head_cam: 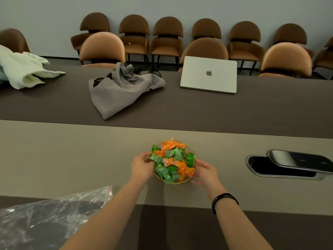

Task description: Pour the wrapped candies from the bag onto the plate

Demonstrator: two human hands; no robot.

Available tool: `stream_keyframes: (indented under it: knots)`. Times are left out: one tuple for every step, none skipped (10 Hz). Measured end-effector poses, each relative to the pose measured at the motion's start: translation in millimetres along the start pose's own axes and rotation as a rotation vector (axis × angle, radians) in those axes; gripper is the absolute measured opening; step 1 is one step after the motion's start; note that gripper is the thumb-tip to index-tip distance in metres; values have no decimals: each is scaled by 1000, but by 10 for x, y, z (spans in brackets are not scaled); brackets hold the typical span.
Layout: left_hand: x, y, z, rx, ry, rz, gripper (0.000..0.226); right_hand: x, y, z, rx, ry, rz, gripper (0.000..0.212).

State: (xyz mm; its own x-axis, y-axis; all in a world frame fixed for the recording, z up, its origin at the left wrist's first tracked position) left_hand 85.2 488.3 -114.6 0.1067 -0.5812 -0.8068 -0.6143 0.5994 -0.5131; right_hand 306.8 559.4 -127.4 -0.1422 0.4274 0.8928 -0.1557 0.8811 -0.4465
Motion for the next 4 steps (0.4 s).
stream_keyframes:
  knots:
    - [48, 220, 37, -27, 21, 17, 37, -61, 148, 59, 6, 5, 11, 34]
    - [79, 263, 49, -28, -2, 13, 40, -60, 203, 81, -12, 7, -16, 33]
    - [79, 275, 67, -4, -29, 25, 40, -41, 186, 83, -23, -8, -31, 31]
    - [55, 203, -51, -63, 67, 37, 44, -84, 94, 13, -92, -18, -35, 42]
Point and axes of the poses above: each hand's wrist, its own y-axis towards the middle knuckle, its own z-axis out of the palm, x = y × z, the point moved 9 cm from there along y, towards the middle knuckle, and after that the axes turned 9 degrees about -z, right-handed, at the moved point
